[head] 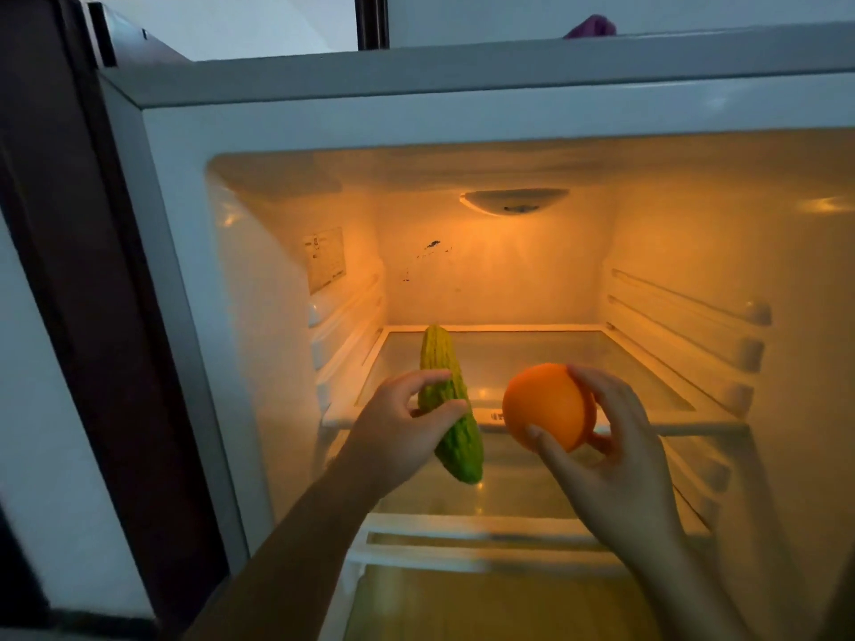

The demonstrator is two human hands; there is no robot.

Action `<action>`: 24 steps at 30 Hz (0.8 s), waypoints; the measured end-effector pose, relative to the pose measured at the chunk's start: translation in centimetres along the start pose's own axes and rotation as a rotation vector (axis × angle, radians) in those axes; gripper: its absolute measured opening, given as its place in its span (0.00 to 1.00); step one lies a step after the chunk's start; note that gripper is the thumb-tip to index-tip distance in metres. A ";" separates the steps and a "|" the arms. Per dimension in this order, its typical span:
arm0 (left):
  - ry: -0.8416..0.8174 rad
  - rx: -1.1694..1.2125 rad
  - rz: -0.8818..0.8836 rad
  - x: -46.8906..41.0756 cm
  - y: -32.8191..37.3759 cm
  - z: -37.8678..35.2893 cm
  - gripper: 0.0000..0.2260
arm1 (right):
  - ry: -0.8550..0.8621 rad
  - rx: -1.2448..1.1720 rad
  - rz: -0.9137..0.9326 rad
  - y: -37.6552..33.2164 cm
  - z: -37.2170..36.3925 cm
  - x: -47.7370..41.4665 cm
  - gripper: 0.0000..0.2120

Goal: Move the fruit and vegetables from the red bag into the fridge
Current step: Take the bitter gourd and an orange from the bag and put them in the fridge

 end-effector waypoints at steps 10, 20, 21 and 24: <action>0.160 -0.023 -0.045 -1.4 -0.3 0.7 0.16 | -0.011 -0.045 -0.027 0.3 0.2 -0.1 0.33; 0.332 -0.359 -0.022 -6.4 -1.7 5.9 0.18 | -0.021 -0.043 -0.074 0.4 -0.8 -1.2 0.34; 0.318 -0.413 0.004 -6.8 -2.1 5.9 0.18 | -0.022 -0.035 -0.074 0.5 -0.9 -1.2 0.34; 0.309 -0.477 0.014 -7.3 -2.8 5.4 0.18 | -0.010 -0.029 -0.078 0.7 -0.7 -1.2 0.35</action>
Point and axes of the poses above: each hand's wrist, its own x-axis away from the middle knuckle, its own z-axis out of the back of the hand, y = z × x, the point moved 5 cm from there along -x, towards the middle knuckle, and after that the axes turned 10 degrees about -y, right-handed, at the moved point
